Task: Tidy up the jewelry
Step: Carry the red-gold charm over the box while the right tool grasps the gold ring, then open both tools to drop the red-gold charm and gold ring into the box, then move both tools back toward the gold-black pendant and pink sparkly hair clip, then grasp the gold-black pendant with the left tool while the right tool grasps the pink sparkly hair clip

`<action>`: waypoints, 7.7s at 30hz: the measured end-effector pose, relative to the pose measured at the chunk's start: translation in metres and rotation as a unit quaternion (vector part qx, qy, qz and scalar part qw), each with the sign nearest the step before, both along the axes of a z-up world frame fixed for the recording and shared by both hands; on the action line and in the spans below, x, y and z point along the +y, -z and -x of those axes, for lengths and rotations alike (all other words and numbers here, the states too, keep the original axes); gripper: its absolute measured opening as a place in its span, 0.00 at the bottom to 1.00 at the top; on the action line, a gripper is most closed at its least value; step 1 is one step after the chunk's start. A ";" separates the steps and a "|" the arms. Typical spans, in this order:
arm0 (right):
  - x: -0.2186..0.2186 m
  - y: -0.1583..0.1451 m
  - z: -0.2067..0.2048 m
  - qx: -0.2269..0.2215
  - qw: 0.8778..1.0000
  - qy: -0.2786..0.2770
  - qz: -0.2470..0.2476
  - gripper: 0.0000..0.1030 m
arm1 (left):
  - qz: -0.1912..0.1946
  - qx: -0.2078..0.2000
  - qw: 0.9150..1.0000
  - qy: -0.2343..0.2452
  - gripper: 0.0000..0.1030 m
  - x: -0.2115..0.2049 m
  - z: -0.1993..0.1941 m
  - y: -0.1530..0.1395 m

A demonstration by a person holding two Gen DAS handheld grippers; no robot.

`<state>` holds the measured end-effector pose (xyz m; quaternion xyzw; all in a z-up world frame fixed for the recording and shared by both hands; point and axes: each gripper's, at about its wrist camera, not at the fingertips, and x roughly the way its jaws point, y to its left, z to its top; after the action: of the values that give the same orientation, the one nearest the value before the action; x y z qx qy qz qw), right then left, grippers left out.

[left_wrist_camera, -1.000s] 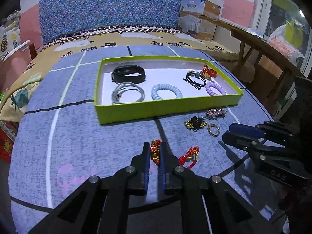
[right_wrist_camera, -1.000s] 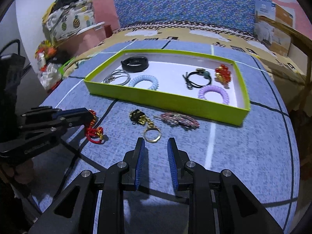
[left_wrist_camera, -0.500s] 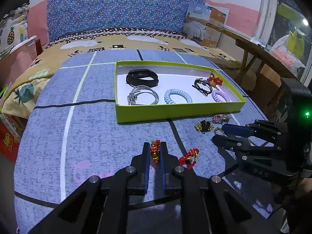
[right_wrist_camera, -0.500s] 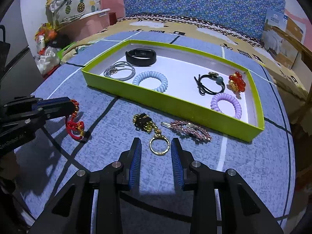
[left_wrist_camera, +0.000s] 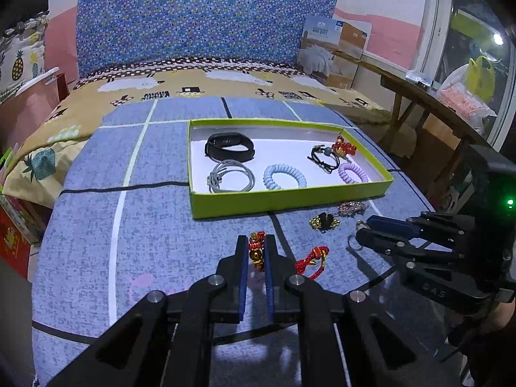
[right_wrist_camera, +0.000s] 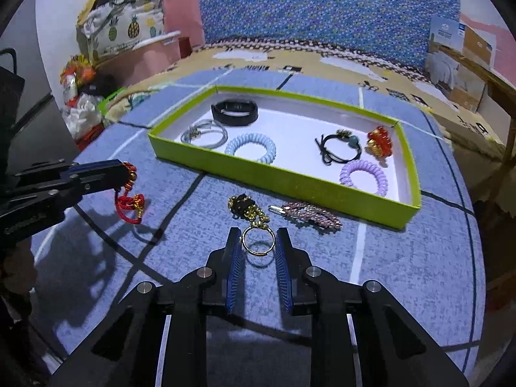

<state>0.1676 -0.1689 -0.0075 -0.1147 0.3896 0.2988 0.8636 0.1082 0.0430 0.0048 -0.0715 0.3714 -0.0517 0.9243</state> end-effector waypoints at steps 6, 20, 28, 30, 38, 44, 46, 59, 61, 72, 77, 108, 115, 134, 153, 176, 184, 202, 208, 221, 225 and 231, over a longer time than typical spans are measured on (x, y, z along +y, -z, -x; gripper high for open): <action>-0.015 -0.015 0.005 -0.012 1.000 0.016 -0.023 0.22 | -0.005 -0.010 1.000 0.005 0.09 -0.004 0.000 -0.008; -0.022 -0.031 -0.006 -0.027 0.999 0.027 -0.035 0.22 | -0.019 -0.025 0.999 0.021 0.09 -0.016 -0.013 -0.022; -0.021 -0.038 -0.029 -0.029 0.998 0.029 -0.044 0.22 | -0.035 -0.035 0.998 0.030 0.09 -0.022 -0.037 -0.030; -0.019 -0.038 -0.035 -0.028 0.998 0.029 -0.046 0.22 | -0.038 -0.038 0.998 0.033 0.09 -0.023 -0.043 -0.032; -0.007 -0.030 -0.067 -0.016 0.999 0.022 -0.033 0.22 | -0.054 -0.036 0.997 0.040 0.09 -0.024 -0.081 -0.034; 0.001 -0.017 -0.086 0.002 1.000 0.017 -0.020 0.22 | -0.062 -0.028 0.997 0.044 0.09 -0.023 -0.113 -0.031; 0.003 -0.012 -0.090 0.009 1.000 0.016 -0.017 0.22 | -0.058 -0.020 0.997 0.047 0.09 -0.023 -0.123 -0.028; 0.010 0.008 -0.112 0.040 0.999 0.005 0.009 0.22 | -0.077 0.021 0.994 0.070 0.09 -0.037 -0.176 0.002; 0.014 0.009 -0.114 0.043 0.999 0.005 0.012 0.22 | -0.079 0.026 0.994 0.073 0.09 -0.039 -0.180 0.005; 0.017 0.014 -0.119 0.047 0.998 0.005 0.027 0.22 | -0.075 0.048 0.993 0.080 0.10 -0.043 -0.195 0.014; 0.015 0.012 -0.116 0.044 0.999 0.004 0.025 0.27 | -0.080 0.067 0.991 0.081 0.11 -0.045 -0.199 0.019; -0.053 -0.042 -0.004 -0.024 0.997 0.048 -0.063 0.28 | -0.041 -0.054 0.996 0.056 0.18 -0.041 -0.034 -0.039; -0.060 -0.041 0.026 -0.027 0.996 0.047 -0.076 0.28 | -0.033 -0.060 0.997 0.034 0.18 -0.038 -0.001 -0.040; -0.057 -0.028 0.042 -0.021 0.996 0.045 -0.077 0.33 | -0.028 -0.048 0.998 0.021 0.18 -0.029 0.030 -0.020; -0.062 -0.019 0.032 -0.012 0.996 0.051 -0.072 0.35 | -0.025 -0.019 0.998 0.052 0.26 -0.052 0.002 -0.005; -0.069 -0.004 -0.002 0.005 0.996 0.060 -0.060 0.35 | -0.013 0.039 0.997 0.069 0.36 -0.088 -0.061 0.026; -0.059 0.003 -0.027 0.011 0.998 0.044 -0.046 0.35 | -0.042 0.043 0.997 0.056 0.19 -0.085 -0.062 0.028; -0.030 0.021 -0.059 0.056 0.998 -0.033 -0.022 0.35 | -0.018 0.038 0.998 0.046 0.19 -0.045 -0.029 0.025; -0.016 0.020 -0.034 0.060 0.994 -0.089 -0.007 0.35 | -0.009 0.034 0.999 0.033 0.15 -0.031 -0.022 0.025; 0.006 0.021 -0.038 0.036 0.998 -0.049 0.016 0.35 | -0.006 0.031 0.999 0.025 0.15 -0.018 -0.016 0.026; 0.010 0.023 -0.042 0.041 0.998 -0.042 0.019 0.35 | 0.000 0.037 0.999 0.025 0.15 -0.014 -0.016 0.028; 0.004 0.023 -0.040 0.043 0.999 -0.026 0.014 0.18 | 0.005 0.056 0.998 0.026 0.23 -0.013 -0.021 0.034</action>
<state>0.2080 -0.1647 -0.0302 -0.1237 0.4277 0.3205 0.8361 0.1296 0.0302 -0.0296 -0.0686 0.4242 -0.0737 0.8999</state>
